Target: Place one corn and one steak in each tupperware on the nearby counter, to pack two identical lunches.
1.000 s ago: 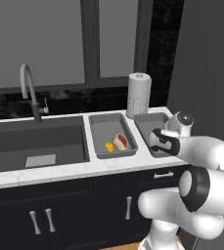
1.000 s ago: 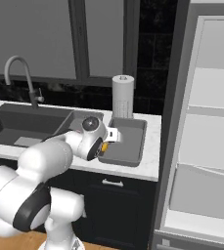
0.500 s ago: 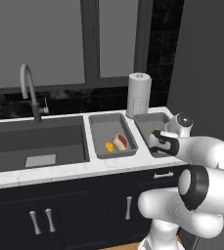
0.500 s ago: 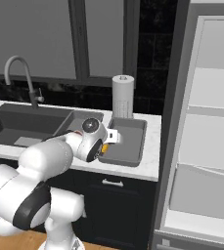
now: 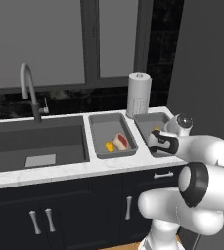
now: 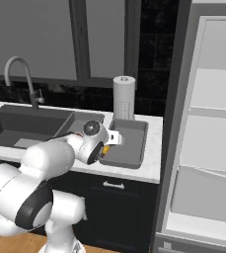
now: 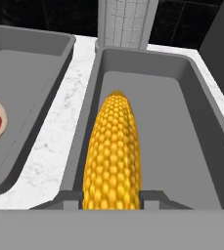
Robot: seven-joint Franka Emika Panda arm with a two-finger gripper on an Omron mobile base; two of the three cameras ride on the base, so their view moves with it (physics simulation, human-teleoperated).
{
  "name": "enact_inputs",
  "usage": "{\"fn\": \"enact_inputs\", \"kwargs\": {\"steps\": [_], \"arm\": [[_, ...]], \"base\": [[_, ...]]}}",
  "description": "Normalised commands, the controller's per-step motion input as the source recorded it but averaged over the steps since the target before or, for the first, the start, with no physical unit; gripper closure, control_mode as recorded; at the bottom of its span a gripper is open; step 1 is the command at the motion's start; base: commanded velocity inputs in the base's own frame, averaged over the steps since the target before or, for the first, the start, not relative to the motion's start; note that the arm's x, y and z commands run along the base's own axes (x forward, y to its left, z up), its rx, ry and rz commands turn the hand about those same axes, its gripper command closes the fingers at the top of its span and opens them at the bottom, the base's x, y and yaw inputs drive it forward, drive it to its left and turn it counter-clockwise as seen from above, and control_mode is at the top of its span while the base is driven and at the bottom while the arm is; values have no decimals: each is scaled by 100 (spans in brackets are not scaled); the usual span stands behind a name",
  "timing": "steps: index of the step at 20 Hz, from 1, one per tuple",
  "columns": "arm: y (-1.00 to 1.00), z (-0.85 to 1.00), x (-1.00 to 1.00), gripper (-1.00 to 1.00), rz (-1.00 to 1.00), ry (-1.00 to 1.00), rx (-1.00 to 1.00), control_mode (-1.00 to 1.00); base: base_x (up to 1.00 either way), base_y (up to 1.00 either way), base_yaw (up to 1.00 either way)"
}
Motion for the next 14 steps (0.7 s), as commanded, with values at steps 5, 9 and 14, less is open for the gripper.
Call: {"fn": "enact_inputs", "kwargs": {"steps": [5,9,14], "arm": [[0,-11,7,100,0,-8,0,-100],[0,-9,4,100,0,-3,0,-100],[0,-1,6,100,0,0,0,-100]], "base": [[0,0,0],[0,0,0],[0,0,0]]}}
